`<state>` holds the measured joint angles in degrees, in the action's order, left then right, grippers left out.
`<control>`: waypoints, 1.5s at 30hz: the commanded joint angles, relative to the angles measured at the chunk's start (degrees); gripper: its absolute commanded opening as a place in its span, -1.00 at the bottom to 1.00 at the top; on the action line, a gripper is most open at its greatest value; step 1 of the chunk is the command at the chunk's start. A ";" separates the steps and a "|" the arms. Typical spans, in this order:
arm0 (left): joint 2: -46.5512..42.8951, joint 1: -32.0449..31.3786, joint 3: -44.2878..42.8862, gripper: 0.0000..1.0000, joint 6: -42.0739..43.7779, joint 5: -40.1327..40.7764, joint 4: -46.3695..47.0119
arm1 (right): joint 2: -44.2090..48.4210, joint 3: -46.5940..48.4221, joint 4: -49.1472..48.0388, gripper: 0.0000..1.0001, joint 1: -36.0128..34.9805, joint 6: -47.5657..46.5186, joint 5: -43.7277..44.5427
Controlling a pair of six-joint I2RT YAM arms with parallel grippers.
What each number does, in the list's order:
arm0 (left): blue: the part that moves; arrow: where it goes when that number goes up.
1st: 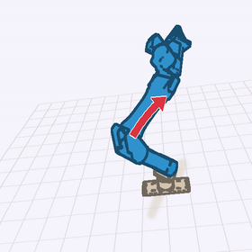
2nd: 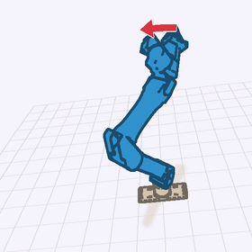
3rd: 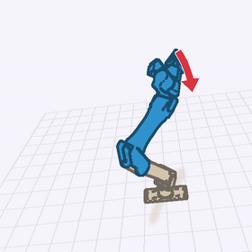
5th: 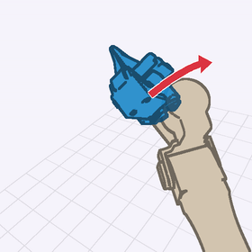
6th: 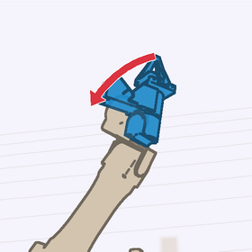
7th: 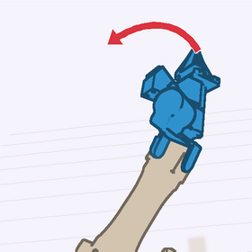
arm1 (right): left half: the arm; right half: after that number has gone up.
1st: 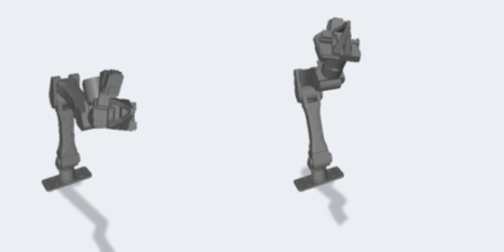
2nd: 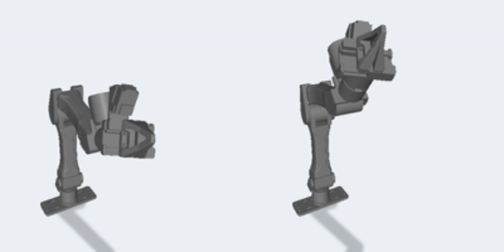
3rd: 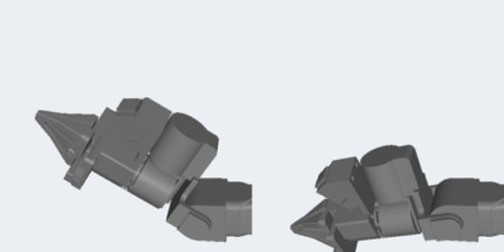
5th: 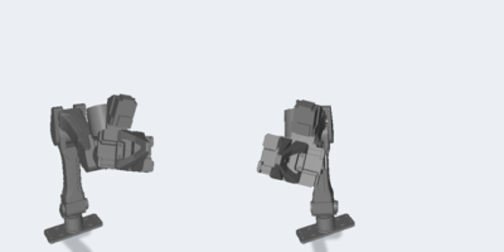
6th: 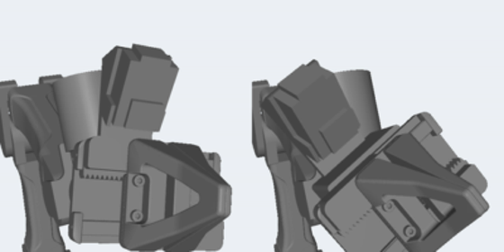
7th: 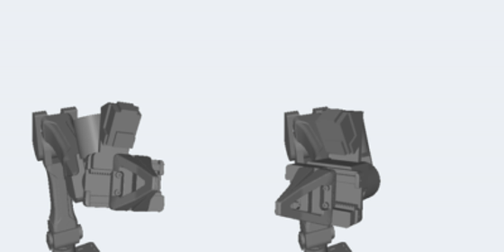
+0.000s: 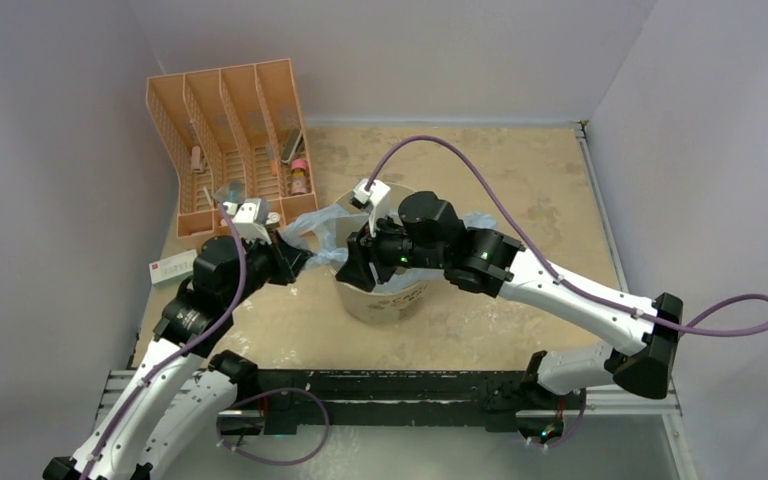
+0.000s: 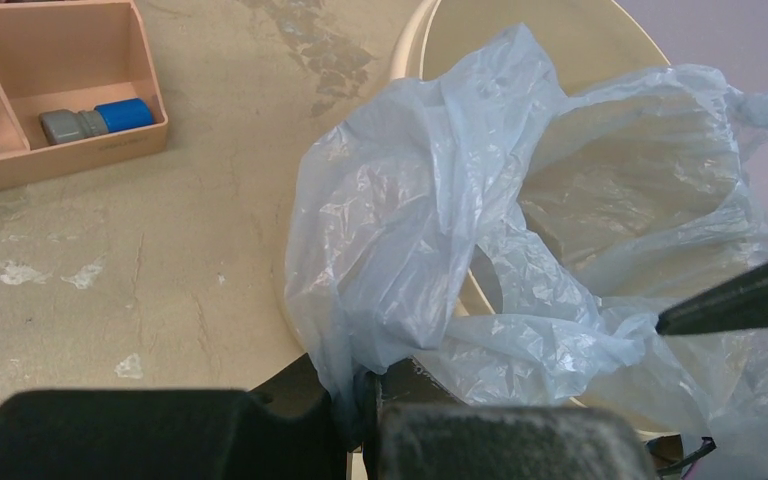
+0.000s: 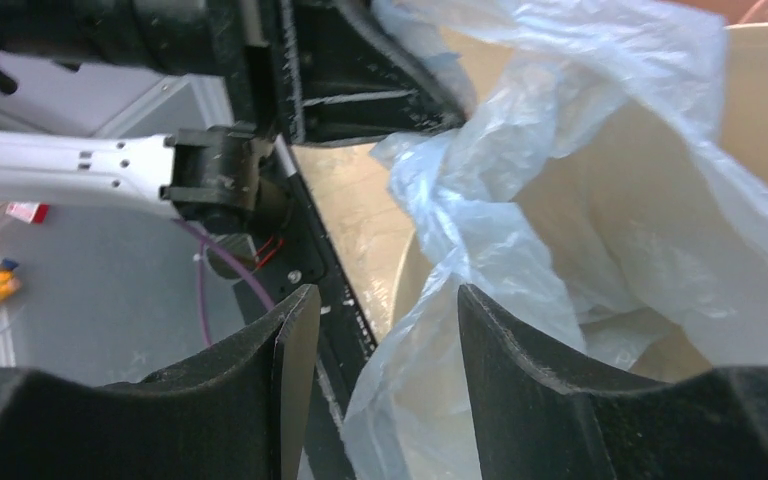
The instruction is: Put the trash bags into the trash bin
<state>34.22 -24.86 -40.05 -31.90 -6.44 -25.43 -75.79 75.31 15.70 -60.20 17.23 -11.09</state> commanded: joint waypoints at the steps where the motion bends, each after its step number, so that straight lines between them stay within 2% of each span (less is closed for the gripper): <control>1: -0.36 0.26 -3.13 -1.00 0.33 -1.43 0.74 | 2.39 2.63 -4.78 0.13 0.35 -1.43 5.73; 7: -0.71 0.26 -3.63 -0.96 -0.20 -1.65 0.63 | -0.83 5.32 2.58 0.05 -0.27 -2.42 5.88; 12: -1.17 0.25 -4.51 -0.84 -1.01 -1.13 0.56 | -1.90 6.22 5.16 0.17 -1.52 -3.05 6.81; 15: -1.29 0.25 -5.88 -0.71 -1.06 -0.59 -0.70 | -2.44 7.70 8.37 0.20 -1.73 -2.13 11.21; 18: -2.01 0.25 -7.95 -0.47 -1.11 0.27 -2.89 | -3.47 8.83 13.03 0.19 -1.76 -2.33 16.27; 22: -4.15 0.25 -9.24 -0.14 -0.85 0.03 -3.28 | -3.89 8.59 12.20 -0.01 -1.83 -3.57 14.30; 24: -4.66 0.25 -10.12 0.00 -1.67 -0.17 -3.30 | -4.42 9.66 12.19 -0.25 -1.92 -3.73 14.23; 27: -4.91 0.26 -10.31 0.12 -1.72 -0.47 -2.32 | -4.35 10.79 11.76 -0.66 -1.93 -3.78 14.61; 30: -3.67 0.28 -11.41 0.16 -0.77 1.04 -2.31 | -3.58 11.79 10.98 -0.77 -1.93 -4.07 12.64; 35: 0.78 0.25 -14.33 0.12 2.03 5.37 -2.80 | -1.80 11.69 9.92 -0.84 -2.02 -5.34 5.81; 38: 2.57 0.25 -15.64 -0.10 3.42 5.43 -0.85 | -2.08 10.57 10.64 -0.80 -2.07 -6.25 1.70; 41: 4.49 0.25 -16.10 -0.50 3.77 6.20 -0.70 | -3.23 9.43 12.30 -0.79 -2.43 -7.02 1.20; 45: 4.47 0.25 -14.90 -0.78 3.47 7.54 -0.27 | -4.44 8.37 13.43 -0.66 -3.11 -7.61 -0.88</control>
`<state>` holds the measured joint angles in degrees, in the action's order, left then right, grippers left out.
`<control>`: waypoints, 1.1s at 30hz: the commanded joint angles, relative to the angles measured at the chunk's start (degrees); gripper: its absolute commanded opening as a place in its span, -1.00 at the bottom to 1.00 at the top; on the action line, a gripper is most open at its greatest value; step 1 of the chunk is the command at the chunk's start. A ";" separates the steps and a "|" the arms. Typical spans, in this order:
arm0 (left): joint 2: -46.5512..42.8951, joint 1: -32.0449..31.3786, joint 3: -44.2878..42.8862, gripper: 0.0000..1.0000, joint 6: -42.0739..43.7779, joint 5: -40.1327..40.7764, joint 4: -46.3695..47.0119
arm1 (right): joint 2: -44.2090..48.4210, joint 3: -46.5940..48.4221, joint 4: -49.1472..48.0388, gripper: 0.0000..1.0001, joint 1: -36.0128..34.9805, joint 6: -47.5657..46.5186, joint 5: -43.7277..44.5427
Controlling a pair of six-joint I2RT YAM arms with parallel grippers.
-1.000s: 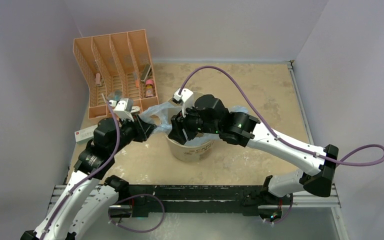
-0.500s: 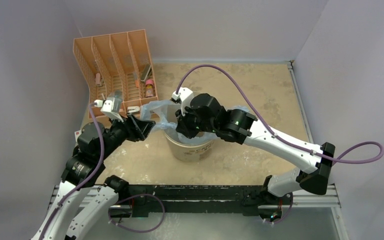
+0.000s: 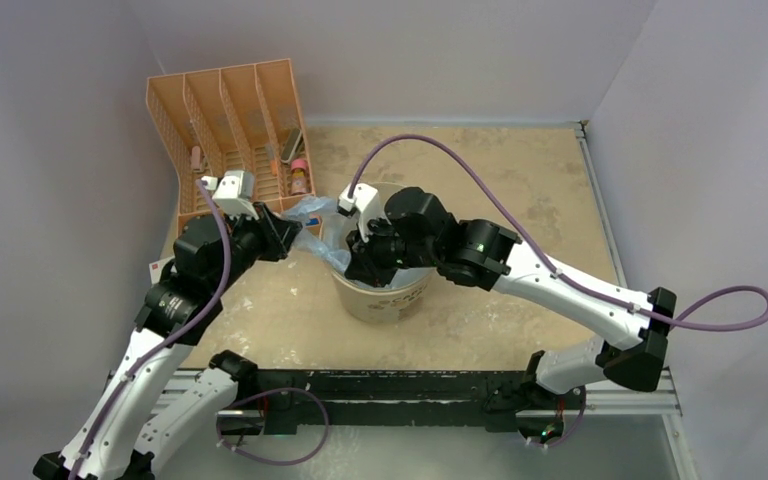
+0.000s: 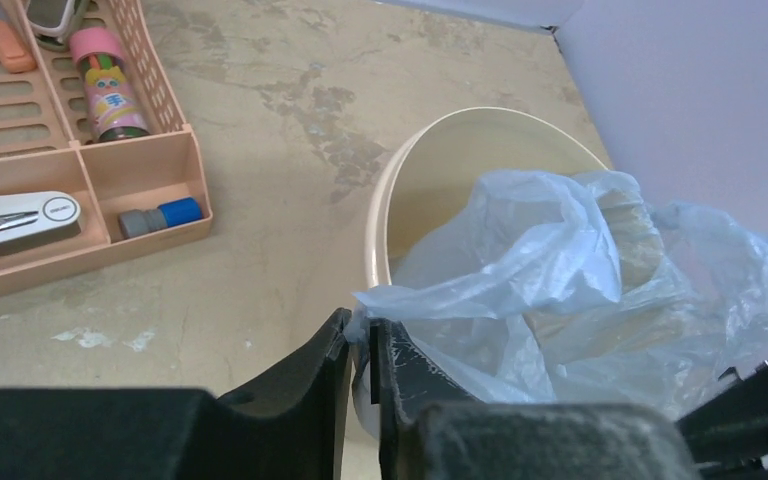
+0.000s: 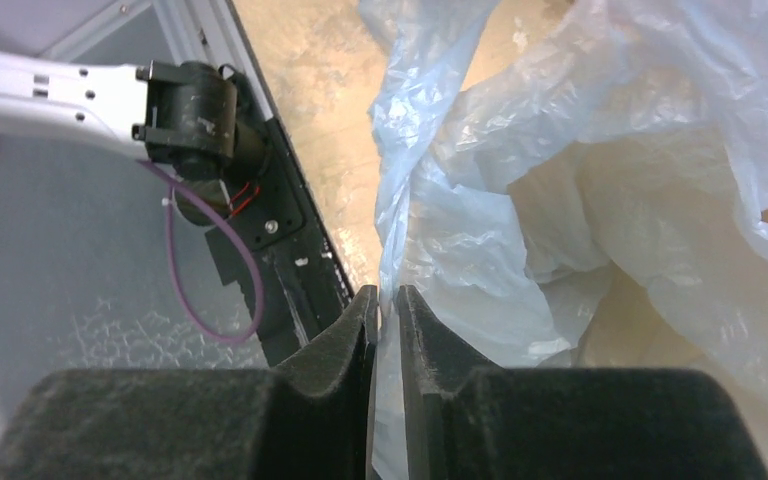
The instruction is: Put the trash bags into the trash bin
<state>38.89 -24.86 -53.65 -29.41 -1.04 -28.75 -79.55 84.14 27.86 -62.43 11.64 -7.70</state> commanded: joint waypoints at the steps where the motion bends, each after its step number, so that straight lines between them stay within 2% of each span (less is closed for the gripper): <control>1: -0.43 0.25 -0.96 -0.89 0.81 2.10 3.40 | -1.03 -0.44 1.35 -0.66 -1.26 -2.25 -5.10; 3: -0.59 0.25 -0.53 -1.00 0.67 2.34 3.85 | -1.45 -0.63 1.30 -0.64 -2.28 -2.73 -6.52; 8: -0.29 0.25 -0.75 -1.00 0.77 3.61 2.39 | -2.30 -1.06 1.90 -0.60 -4.33 -3.71 -8.33; 11: -0.94 0.25 -0.05 -1.00 0.15 3.22 2.30 | -2.96 -2.55 1.21 -0.49 -4.53 -3.60 -7.29; 14: -1.75 0.25 1.50 -1.00 -0.68 2.42 1.50 | -4.46 -2.51 3.25 -0.53 -4.71 -3.65 -5.57; 17: -3.73 0.25 3.77 -1.00 -1.88 2.56 0.44 | -1.87 -1.95 1.48 -0.54 -5.04 -3.27 -6.29; 19: -5.86 0.25 5.66 -0.99 -2.89 2.51 0.13 | 0.93 -1.99 -0.50 -0.47 -5.08 -2.84 -7.79; 25: -11.48 0.25 10.92 -0.59 -4.75 -0.88 2.45 | 5.44 -0.35 -3.63 -0.25 -5.07 -1.57 -10.14; 27: -12.70 0.25 11.72 -0.65 -5.24 -1.76 3.13 | 6.27 0.21 -4.98 -0.22 -5.04 -0.99 -9.82; 29: -13.40 0.25 12.05 -0.68 -5.51 -2.41 3.30 | 7.12 0.45 -7.05 -0.15 -5.03 0.55 -7.03; 31: -14.10 0.25 12.08 -0.73 -5.18 -3.68 3.66 | 7.53 0.06 -9.92 -0.02 -4.97 2.23 1.42; 32: -14.46 0.25 12.08 -0.93 -4.83 -4.44 3.96 | 7.57 -0.88 -11.78 0.00 -4.97 2.88 5.90; 33: -14.94 0.25 12.19 -1.00 -4.40 -5.46 4.67 | 7.45 -2.26 -14.29 0.04 -4.97 3.96 13.09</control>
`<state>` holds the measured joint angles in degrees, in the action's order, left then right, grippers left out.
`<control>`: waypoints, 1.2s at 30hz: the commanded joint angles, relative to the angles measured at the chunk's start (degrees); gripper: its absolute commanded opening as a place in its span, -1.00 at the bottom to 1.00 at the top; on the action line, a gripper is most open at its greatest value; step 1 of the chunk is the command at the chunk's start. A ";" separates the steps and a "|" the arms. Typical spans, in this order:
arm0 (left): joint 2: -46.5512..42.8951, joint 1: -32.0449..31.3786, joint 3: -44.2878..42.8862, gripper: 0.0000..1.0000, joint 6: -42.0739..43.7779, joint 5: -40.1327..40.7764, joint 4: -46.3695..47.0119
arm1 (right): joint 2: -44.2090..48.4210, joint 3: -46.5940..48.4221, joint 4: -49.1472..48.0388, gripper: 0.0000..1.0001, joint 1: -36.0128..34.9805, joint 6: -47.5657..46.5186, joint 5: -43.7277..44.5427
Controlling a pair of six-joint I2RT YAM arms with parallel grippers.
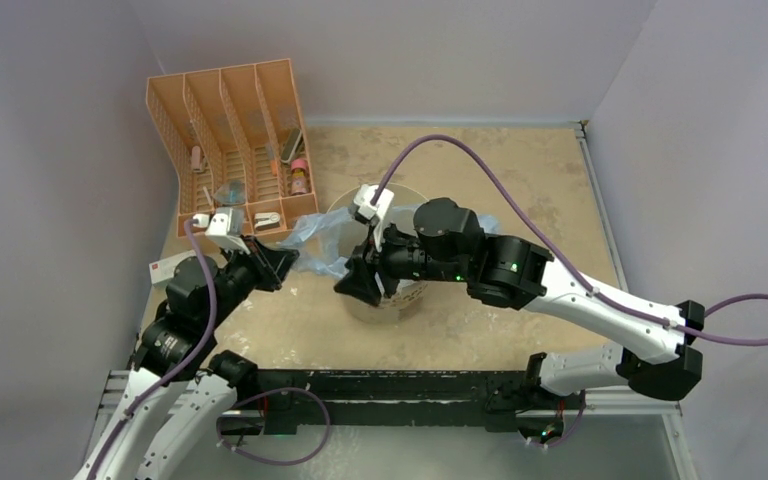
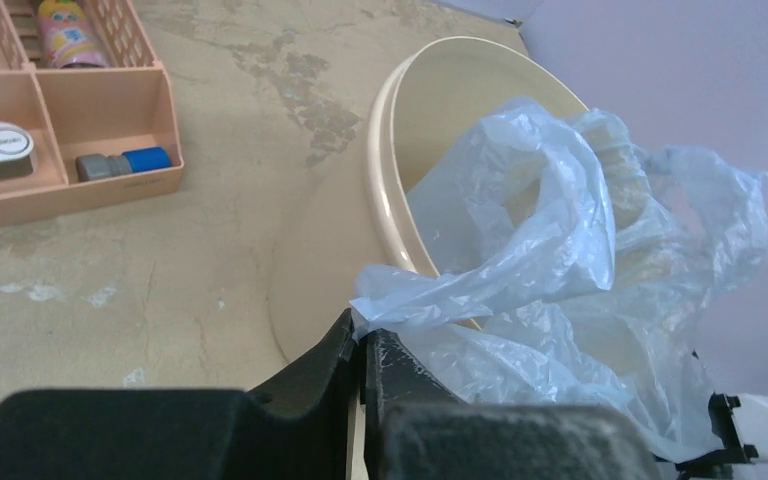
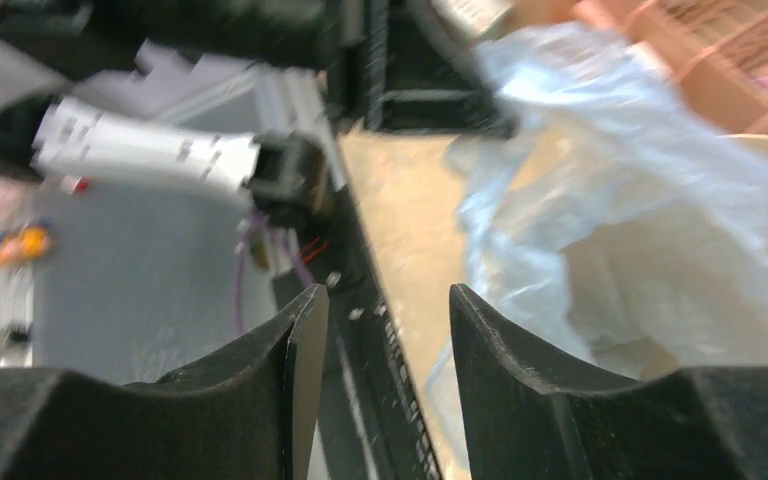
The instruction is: Put the trash bags into the trash bin
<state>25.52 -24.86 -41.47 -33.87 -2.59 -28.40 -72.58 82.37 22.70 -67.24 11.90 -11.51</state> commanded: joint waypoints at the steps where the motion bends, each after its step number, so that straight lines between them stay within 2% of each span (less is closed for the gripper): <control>1: -2.33 0.25 0.37 -1.00 0.53 -4.92 5.17 | -0.06 -1.22 -10.66 0.05 -0.17 5.14 20.62; 6: -5.95 0.25 3.75 -1.00 1.52 -12.45 12.00 | -3.80 0.10 -13.05 0.00 -0.07 6.47 20.05; 11: -2.36 0.25 4.80 -1.00 1.63 -15.85 12.79 | -7.03 1.07 -11.79 -0.17 1.51 8.58 18.82; 14: -1.43 0.25 4.82 -1.00 1.81 -16.48 14.43 | -9.86 2.72 -8.59 -0.26 2.64 10.25 21.22; 17: -0.99 0.25 4.62 -1.00 2.79 -16.22 15.11 | -11.89 2.99 -8.10 -0.10 3.48 10.13 19.06; 21: -1.64 0.25 4.23 -1.00 3.92 -15.41 15.15 | -14.28 4.96 -7.14 -0.16 3.69 11.53 22.95; 27: -4.30 0.25 4.03 -1.00 5.32 -15.01 14.63 | -13.93 5.14 -9.35 -0.35 4.12 11.89 26.19; 34: -8.55 0.19 4.65 -1.00 6.65 -22.84 20.64 | -13.50 4.47 -10.20 -0.78 6.20 13.50 28.90; 36: -8.10 0.17 3.95 -1.00 7.32 -26.24 20.47 | -13.15 3.90 -11.55 -0.82 7.01 13.92 28.49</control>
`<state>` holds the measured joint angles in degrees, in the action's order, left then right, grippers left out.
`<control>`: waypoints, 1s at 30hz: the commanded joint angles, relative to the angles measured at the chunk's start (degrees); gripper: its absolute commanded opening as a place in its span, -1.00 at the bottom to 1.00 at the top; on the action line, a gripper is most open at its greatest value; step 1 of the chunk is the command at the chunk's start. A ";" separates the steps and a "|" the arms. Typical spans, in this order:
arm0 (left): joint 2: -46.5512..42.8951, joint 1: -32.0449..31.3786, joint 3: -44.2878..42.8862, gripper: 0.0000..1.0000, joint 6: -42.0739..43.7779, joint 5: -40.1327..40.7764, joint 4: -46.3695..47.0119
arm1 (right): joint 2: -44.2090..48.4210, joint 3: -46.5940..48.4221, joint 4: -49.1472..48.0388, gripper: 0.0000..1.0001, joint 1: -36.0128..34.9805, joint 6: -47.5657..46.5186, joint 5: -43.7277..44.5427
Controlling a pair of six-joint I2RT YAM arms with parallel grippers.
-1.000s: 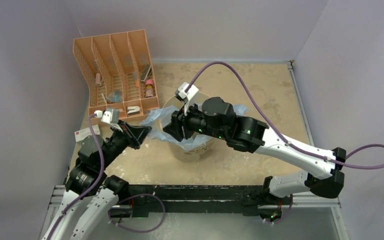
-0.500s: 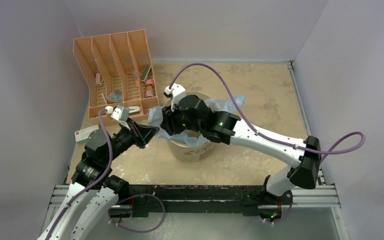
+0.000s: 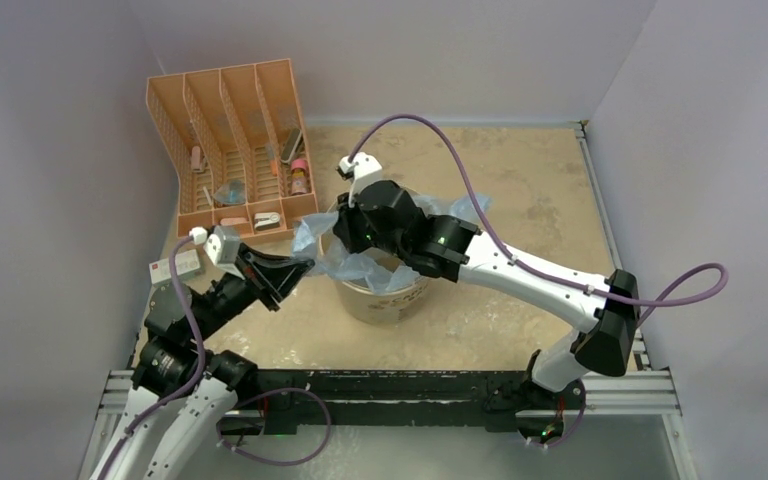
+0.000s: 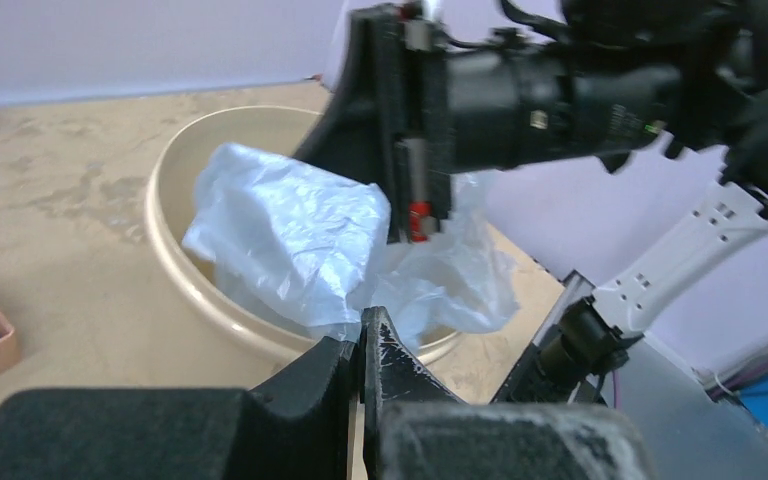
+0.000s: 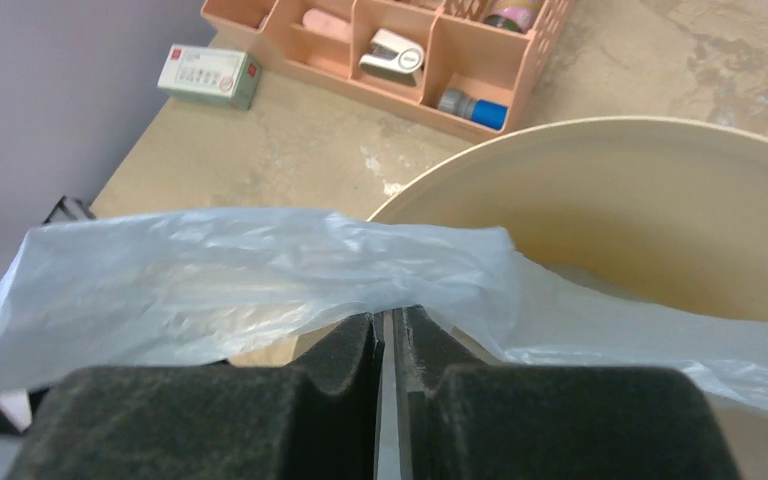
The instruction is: Put the trash bags into the trash bin
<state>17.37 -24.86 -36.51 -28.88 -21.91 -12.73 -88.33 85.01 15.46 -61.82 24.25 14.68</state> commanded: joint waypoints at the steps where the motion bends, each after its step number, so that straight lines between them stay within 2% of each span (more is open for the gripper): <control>1: 0.46 0.17 -1.28 -1.00 2.67 -9.44 4.84 | 2.71 1.13 -5.04 -0.84 2.06 1.86 1.94; 7: 2.55 0.17 -3.49 -1.00 5.44 -14.50 2.59 | 3.13 1.88 -6.99 -0.82 3.76 2.38 -0.07; 11: 4.27 0.17 -5.87 -1.00 7.36 -12.87 -1.28 | 3.75 1.91 -6.53 -0.78 4.62 2.56 -3.10; 15: 3.17 0.17 -5.77 -1.00 8.34 -7.94 -2.07 | 7.36 1.35 -4.68 -0.53 4.61 0.72 -4.93; 19: 3.84 0.17 -5.74 -1.00 8.84 -8.51 -1.72 | 13.52 -5.84 -6.34 -0.08 4.65 -4.05 -11.71; 22: 4.72 0.17 -5.70 -1.00 8.58 -9.62 -2.19 | 17.85 -12.57 -10.93 0.02 4.53 -9.74 -15.79; 25: 3.98 0.17 -6.18 -0.87 7.45 -8.54 -3.42 | 22.00 -19.24 -14.29 0.13 4.52 -13.56 -20.98; 27: 2.47 0.17 -6.29 -0.80 7.02 -6.58 -4.14 | 22.99 -20.32 -13.01 0.19 4.52 -16.55 -24.77; 30: 1.53 0.17 -6.90 -0.79 7.09 -4.80 -6.75 | 22.11 -18.37 -8.37 0.23 4.52 -18.45 -27.36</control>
<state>20.43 -24.86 -40.21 -21.65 -29.69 -17.82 -66.04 64.95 6.79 -57.30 12.23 -5.52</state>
